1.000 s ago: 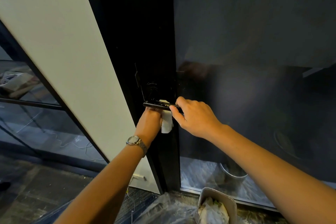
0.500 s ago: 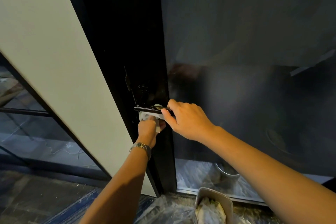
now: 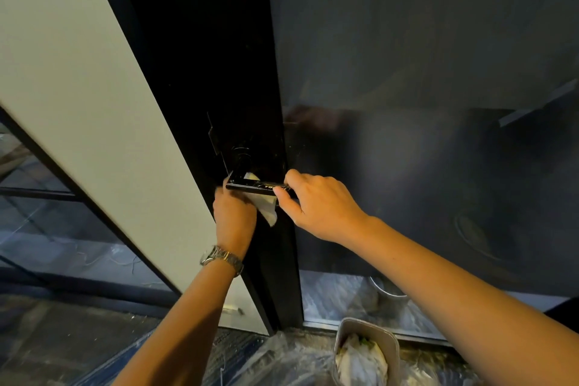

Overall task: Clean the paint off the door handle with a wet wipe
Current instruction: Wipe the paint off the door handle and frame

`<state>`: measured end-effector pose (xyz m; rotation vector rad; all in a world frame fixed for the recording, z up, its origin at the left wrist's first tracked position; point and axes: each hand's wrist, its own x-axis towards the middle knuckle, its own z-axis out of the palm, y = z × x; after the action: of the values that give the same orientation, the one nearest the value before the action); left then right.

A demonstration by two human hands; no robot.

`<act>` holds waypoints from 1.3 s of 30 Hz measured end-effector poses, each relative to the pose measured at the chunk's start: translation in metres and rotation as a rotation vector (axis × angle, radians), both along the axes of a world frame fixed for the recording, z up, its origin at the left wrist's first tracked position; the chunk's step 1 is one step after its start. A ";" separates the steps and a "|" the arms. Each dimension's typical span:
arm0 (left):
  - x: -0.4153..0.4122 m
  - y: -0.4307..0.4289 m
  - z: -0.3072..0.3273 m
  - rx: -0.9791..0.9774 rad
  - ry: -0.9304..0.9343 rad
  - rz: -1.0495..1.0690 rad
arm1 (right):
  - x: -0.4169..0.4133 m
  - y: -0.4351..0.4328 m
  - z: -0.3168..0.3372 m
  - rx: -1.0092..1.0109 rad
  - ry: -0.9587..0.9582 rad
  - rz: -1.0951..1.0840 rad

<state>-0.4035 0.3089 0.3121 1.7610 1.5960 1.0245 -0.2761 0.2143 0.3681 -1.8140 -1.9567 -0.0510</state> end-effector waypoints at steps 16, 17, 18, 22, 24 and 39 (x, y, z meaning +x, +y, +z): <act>-0.053 -0.008 0.004 0.091 0.281 -0.062 | 0.000 -0.002 0.008 -0.070 0.014 0.021; -0.049 -0.007 0.005 0.108 0.252 -0.054 | 0.000 -0.002 0.008 -0.073 0.016 0.021; -0.043 -0.007 0.007 0.128 0.235 -0.068 | 0.000 -0.002 0.007 -0.073 0.018 0.020; -0.009 -0.019 0.002 0.169 0.244 -0.166 | 0.000 -0.001 0.006 -0.060 0.021 0.014; 0.000 -0.033 -0.009 0.148 0.241 -0.185 | 0.000 -0.001 0.005 -0.058 0.021 0.011; -0.007 -0.008 -0.051 -0.717 -0.587 0.075 | 0.005 -0.005 0.011 -0.151 0.210 0.084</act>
<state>-0.4110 0.3012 0.2606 0.8294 1.3959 0.7584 -0.2716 0.2091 0.3790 -1.7483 -1.9272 0.3101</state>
